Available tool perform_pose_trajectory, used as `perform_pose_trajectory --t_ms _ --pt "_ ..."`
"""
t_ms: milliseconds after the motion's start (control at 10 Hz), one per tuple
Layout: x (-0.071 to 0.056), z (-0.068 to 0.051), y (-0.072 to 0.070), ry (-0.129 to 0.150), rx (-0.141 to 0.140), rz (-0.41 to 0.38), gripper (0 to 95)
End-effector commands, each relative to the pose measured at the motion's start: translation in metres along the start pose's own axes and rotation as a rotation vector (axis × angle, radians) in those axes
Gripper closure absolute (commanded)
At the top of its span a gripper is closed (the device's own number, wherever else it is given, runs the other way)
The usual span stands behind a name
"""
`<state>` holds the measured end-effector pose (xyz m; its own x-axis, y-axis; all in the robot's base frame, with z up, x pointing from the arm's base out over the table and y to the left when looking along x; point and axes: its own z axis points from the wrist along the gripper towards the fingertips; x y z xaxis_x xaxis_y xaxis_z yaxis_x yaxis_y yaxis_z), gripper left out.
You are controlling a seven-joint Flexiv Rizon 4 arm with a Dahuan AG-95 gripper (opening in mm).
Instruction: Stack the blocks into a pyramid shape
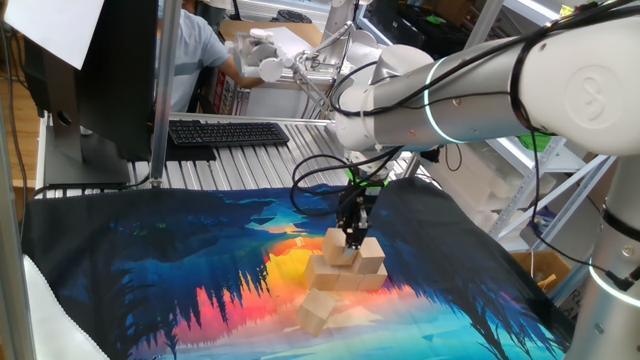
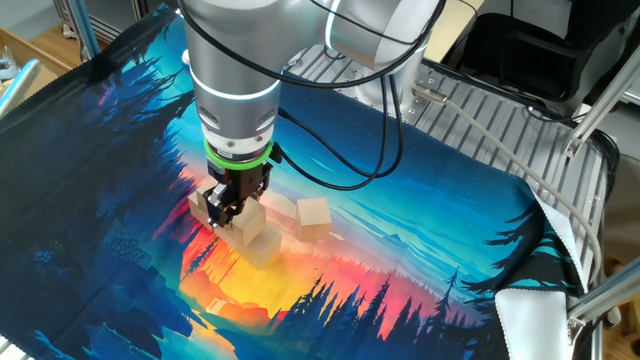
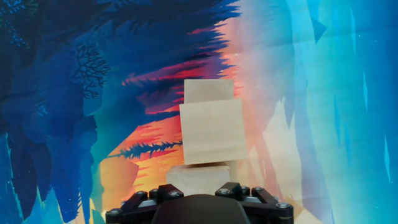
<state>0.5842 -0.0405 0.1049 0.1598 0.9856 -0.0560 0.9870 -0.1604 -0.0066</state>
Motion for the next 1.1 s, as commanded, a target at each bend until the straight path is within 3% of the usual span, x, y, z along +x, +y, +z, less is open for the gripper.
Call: perform_pose_trajectory --t_ms 100,1100 --pt "0.0003 0.0004 0.0001 0.000 0.000 0.000 95.0" --pt "-0.0003 0.0048 -0.0063 0.000 0.003 0.019 95.0"
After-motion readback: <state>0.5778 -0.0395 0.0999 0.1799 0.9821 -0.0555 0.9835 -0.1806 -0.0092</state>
